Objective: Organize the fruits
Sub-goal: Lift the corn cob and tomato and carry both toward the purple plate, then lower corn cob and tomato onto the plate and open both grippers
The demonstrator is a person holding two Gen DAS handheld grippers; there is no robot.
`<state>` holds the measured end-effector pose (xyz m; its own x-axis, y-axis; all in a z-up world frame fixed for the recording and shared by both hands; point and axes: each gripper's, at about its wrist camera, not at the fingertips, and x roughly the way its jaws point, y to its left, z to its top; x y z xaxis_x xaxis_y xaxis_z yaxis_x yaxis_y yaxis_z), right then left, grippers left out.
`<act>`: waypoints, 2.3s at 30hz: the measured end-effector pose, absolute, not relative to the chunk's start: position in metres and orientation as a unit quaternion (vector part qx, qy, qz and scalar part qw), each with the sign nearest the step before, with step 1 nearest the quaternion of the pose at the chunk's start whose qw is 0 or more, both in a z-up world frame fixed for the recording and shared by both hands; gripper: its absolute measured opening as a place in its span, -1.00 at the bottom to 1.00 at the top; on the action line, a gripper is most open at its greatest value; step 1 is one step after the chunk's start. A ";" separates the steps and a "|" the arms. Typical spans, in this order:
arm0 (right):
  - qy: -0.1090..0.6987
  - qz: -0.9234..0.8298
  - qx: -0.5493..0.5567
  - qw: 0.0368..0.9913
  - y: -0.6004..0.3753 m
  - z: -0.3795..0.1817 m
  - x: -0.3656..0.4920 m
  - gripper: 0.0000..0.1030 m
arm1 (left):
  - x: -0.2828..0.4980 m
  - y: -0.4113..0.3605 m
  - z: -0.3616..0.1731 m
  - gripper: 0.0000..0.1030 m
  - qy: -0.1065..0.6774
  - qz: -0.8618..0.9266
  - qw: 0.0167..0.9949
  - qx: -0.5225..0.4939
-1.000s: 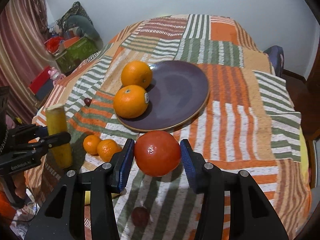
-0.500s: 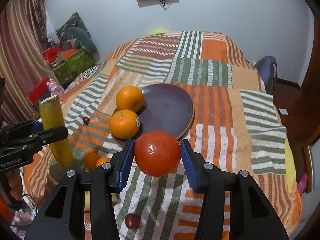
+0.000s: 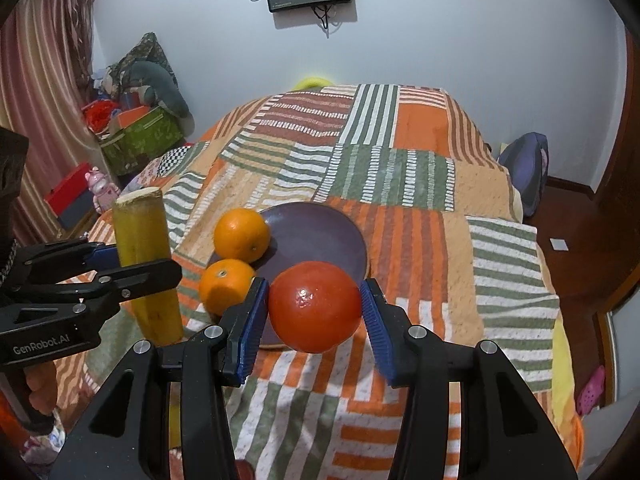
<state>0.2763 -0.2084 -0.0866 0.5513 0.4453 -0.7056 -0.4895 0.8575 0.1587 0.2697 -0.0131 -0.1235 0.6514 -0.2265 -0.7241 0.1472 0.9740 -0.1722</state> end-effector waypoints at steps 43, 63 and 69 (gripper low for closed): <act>0.429 0.252 -0.050 0.866 -0.188 -0.124 0.335 -0.14 | 0.357 0.001 -0.174 -0.22 0.440 -0.067 0.894 -0.050; 0.441 0.243 -0.091 0.859 -0.163 -0.133 0.329 0.28 | 0.312 0.032 -0.169 -0.01 0.432 -0.049 0.900 -0.025; 0.413 0.234 -0.095 0.875 -0.179 -0.104 0.305 0.31 | 0.287 0.027 -0.147 0.02 0.419 -0.055 0.906 -0.018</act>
<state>0.3055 -0.1786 -0.1044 0.5504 0.3309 -0.7665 -0.4872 0.8729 0.0269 0.2869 0.0266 -0.1474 0.6425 -0.1136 -0.7578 0.0842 0.9934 -0.0775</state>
